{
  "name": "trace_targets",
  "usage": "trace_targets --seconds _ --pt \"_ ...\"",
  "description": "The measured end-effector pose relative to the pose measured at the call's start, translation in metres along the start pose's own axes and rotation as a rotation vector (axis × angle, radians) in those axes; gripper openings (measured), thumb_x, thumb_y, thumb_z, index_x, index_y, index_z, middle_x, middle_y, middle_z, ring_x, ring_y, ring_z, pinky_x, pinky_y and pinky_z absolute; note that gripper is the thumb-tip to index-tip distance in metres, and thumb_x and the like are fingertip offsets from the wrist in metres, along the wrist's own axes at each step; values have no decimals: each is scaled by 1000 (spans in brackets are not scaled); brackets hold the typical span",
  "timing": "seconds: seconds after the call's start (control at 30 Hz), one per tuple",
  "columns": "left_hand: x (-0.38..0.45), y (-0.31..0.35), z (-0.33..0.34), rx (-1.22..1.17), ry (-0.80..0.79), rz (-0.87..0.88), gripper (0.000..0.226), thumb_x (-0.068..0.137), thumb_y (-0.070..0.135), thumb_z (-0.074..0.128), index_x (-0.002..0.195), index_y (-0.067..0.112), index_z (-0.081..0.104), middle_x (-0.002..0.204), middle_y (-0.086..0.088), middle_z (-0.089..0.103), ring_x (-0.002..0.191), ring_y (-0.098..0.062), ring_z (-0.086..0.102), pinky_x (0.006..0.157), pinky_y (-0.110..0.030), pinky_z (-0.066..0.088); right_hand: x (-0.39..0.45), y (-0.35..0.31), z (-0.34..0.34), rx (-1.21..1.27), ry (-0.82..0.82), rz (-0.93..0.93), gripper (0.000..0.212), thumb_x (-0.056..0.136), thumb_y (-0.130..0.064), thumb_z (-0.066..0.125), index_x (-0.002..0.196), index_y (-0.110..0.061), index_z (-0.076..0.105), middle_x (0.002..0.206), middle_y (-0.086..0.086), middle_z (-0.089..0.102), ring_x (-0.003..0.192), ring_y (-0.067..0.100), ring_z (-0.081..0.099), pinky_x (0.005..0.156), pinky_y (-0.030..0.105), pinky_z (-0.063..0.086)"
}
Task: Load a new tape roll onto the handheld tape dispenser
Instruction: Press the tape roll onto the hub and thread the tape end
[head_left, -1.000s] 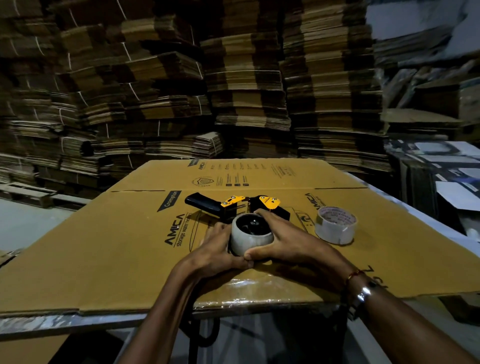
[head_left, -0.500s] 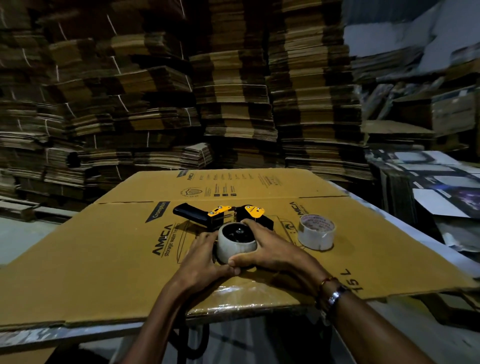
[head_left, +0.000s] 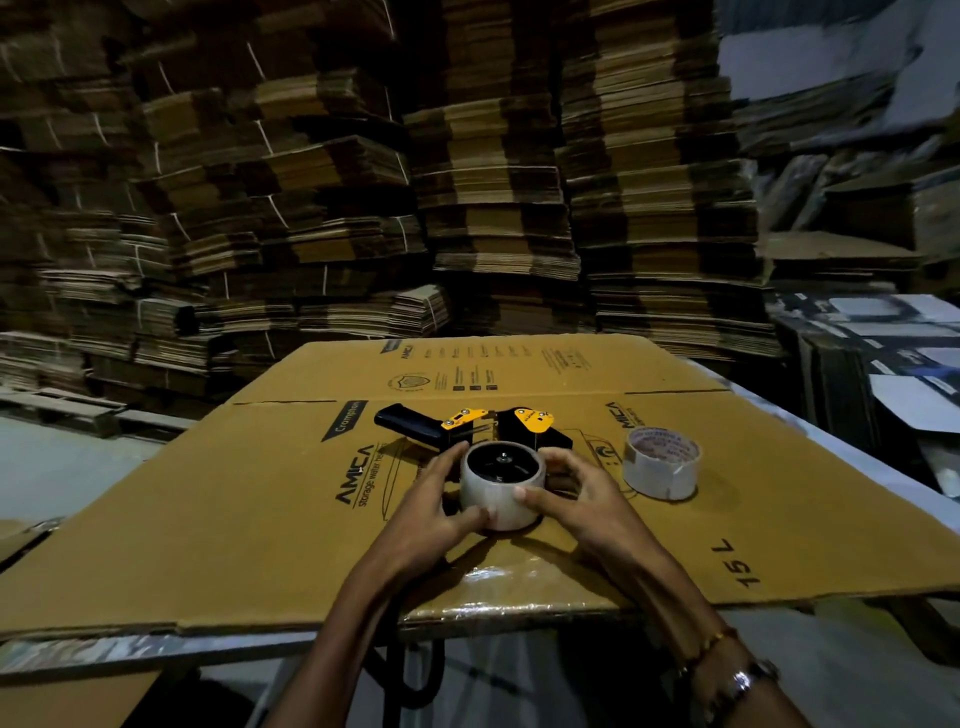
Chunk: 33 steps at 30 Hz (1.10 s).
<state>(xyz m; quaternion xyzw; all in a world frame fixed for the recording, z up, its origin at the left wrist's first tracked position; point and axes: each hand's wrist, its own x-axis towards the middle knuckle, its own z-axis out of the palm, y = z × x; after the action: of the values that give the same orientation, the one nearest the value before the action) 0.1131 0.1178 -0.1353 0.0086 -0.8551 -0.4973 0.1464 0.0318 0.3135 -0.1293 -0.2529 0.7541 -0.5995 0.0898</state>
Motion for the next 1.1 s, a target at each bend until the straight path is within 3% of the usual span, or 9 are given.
trace_targets --seconds 0.13,0.23,0.3,0.5,0.63,0.7,0.8,0.93,1.1 --pt "2 2 3 17 12 8 96 78 36 82 154 31 24 156 5 33 129 -9 39 88 -13 40 3 3 1 -42 3 -9 64 71 -35 86 127 -28 54 122 -9 63 110 7 63 91 29 55" --pt "3 1 3 25 25 5 93 78 31 82 153 29 27 155 3 35 123 -5 40 79 -7 37 9 6 1 -17 8 -1 66 66 -31 90 122 -23 56 119 -2 65 105 9 65 84 27 57" --pt "3 0 2 13 25 3 93 77 31 83 153 29 29 154 3 37 122 -6 41 78 -7 38 10 7 1 -35 44 -12 63 62 -32 92 114 -20 58 111 1 67 100 13 66 78 25 57" --pt "2 1 0 -25 -4 -35 94 78 30 82 154 29 27 155 0 38 123 -9 41 87 -20 43 7 13 1 -80 105 -40 57 55 -47 89 96 -20 60 93 7 68 87 24 67 74 42 61" --pt "1 3 -1 -66 -38 -51 91 80 26 80 154 30 27 141 8 41 122 -9 40 75 -9 40 5 5 4 -94 73 -70 61 66 -35 89 115 -26 55 111 -3 64 103 11 62 88 34 57" --pt "1 3 -3 -102 -65 -61 93 79 26 80 155 30 26 146 5 41 127 -12 40 82 -11 41 4 2 5 -97 62 -70 64 66 -33 89 119 -27 53 114 -5 62 105 10 60 90 33 55" --pt "0 2 -4 -125 -84 -70 96 78 28 81 155 31 24 155 -1 37 134 -16 39 91 -19 43 3 0 5 -122 87 -80 64 64 -33 90 116 -24 54 107 -4 61 99 11 60 83 28 54" --pt "-1 3 -4 -124 -84 -72 94 80 27 79 156 31 23 156 -2 35 131 -14 37 84 -14 41 1 -1 6 -136 124 -101 59 66 -31 90 112 -24 53 98 -1 59 92 12 59 77 25 54" --pt "2 1 -6 -154 -113 -97 104 71 44 84 155 37 22 159 -3 32 140 -23 37 109 -39 42 1 -5 8 -126 -24 -80 87 70 -37 87 142 -29 38 139 -5 47 124 12 50 87 21 50"
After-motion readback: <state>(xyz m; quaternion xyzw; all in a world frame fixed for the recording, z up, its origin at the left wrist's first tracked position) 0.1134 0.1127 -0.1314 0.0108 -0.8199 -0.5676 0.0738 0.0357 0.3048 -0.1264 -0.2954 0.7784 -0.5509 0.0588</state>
